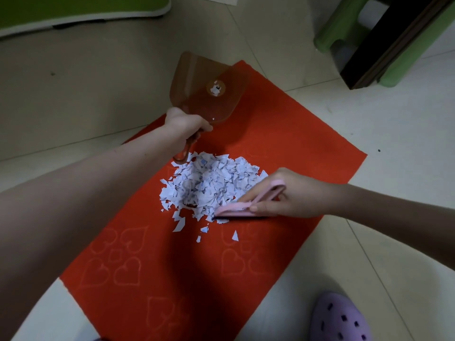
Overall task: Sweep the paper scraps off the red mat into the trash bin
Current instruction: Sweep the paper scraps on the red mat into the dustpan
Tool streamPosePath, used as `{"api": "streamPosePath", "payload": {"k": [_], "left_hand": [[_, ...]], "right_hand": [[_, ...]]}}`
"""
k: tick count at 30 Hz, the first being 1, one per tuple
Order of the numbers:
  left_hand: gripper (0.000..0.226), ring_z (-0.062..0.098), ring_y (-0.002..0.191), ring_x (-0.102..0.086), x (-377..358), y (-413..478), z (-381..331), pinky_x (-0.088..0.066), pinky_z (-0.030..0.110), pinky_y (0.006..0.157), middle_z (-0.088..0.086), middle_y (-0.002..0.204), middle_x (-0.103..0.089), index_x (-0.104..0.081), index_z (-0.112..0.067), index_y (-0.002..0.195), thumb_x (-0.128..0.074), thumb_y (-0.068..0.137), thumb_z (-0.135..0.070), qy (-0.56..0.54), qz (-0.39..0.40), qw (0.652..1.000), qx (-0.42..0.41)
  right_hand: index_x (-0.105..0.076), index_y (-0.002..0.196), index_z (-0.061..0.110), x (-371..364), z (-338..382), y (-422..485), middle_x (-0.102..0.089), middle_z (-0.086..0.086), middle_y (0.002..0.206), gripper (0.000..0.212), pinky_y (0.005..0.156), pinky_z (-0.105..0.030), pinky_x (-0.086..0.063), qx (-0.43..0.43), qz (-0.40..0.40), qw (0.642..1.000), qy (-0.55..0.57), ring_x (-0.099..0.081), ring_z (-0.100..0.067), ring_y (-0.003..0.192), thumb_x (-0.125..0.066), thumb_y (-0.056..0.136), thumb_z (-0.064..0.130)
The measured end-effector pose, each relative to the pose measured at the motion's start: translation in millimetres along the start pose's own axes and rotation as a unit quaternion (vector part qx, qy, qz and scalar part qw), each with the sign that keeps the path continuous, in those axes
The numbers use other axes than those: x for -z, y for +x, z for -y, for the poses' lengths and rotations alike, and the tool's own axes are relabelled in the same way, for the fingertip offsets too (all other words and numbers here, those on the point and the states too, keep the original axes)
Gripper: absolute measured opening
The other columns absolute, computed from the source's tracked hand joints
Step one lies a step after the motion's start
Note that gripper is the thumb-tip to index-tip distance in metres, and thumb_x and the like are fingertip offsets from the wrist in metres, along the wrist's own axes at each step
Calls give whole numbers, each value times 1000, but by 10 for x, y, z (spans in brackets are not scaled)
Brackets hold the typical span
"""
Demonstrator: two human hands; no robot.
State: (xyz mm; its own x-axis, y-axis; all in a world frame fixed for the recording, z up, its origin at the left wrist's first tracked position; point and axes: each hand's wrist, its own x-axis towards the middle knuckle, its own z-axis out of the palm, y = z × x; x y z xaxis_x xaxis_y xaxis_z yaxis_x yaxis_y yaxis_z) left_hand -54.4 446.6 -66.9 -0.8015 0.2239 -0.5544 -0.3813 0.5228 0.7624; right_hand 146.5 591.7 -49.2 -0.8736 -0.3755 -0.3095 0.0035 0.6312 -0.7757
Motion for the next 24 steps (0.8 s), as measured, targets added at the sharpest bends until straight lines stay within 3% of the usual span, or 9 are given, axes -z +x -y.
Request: {"api": "streamPosePath", "payload": {"k": [3, 5, 8, 10, 13, 16, 19, 24], "left_hand": [[32, 8, 34, -41, 8, 7, -17, -39, 19, 39, 3, 53, -48, -47, -11, 65, -77, 72, -1, -10, -1, 1000, 0], [31, 10, 40, -43, 15, 10, -13, -40, 20, 43, 3, 56, -50, -48, -11, 67, -77, 72, 0, -18, 1, 1000, 1], [30, 11, 42, -44, 22, 2, 3, -41, 21, 44, 5, 60, -53, -49, -10, 67, -77, 71, 0, -17, 7, 1000, 0], [30, 10, 42, -44, 23, -1, 11, -41, 20, 44, 5, 60, -53, -49, -10, 67, -77, 72, 1, -16, 8, 1000, -1], [29, 10, 41, -44, 23, -17, 5, -41, 20, 41, 5, 61, -54, -50, -10, 70, -77, 71, 1, -19, 11, 1000, -2], [28, 10, 41, -44, 32, -28, -15, -39, 19, 39, 5, 61, -54, -50, -9, 70, -76, 71, 1, -21, 10, 1000, -9], [29, 11, 41, -44, 37, -47, -37, -38, 19, 38, 4, 58, -53, -50, -9, 67, -76, 71, 1, -19, 9, 1000, -13], [31, 11, 38, -44, 36, -58, -41, -38, 20, 38, 4, 56, -52, -49, -10, 65, -78, 70, -1, -10, 3, 1000, -12]], "right_hand": [[-69, 114, 23, -230, -7, -6, -73, 7, 101, 24, 74, -29, -53, -16, 83, 996, -17, -68, -10, 86, -59, 94, 27], [-69, 113, 20, -407, -40, 35, -73, 2, 94, 23, 64, -19, -48, -26, 112, 993, -34, -63, -10, 73, -57, 94, 26], [-69, 113, 19, -434, -43, 131, -71, -5, 82, 24, 54, -19, -40, -47, 78, 994, -67, -57, -17, 62, -53, 96, 28], [-68, 114, 21, -340, -21, 154, -72, -5, 87, 25, 62, -25, -46, -52, 27, 993, -101, -63, -18, 72, -52, 96, 28], [-69, 113, 23, -164, 49, 86, -73, 6, 101, 22, 77, -26, -49, -43, -38, 995, -80, -65, -7, 88, -59, 93, 25], [-68, 114, 30, -181, 97, 29, -73, 9, 99, 23, 71, -23, -50, -28, -14, 998, -46, -66, -6, 83, -59, 92, 28], [-68, 115, 25, -410, 84, 58, -73, 7, 100, 25, 71, -21, -50, -16, 39, 998, -39, -66, -5, 82, -57, 93, 29], [-68, 113, 21, -764, 200, 196, -73, 5, 89, 23, 66, -21, -48, 15, 34, 999, -5, -64, -13, 72, -58, 93, 25]]}}
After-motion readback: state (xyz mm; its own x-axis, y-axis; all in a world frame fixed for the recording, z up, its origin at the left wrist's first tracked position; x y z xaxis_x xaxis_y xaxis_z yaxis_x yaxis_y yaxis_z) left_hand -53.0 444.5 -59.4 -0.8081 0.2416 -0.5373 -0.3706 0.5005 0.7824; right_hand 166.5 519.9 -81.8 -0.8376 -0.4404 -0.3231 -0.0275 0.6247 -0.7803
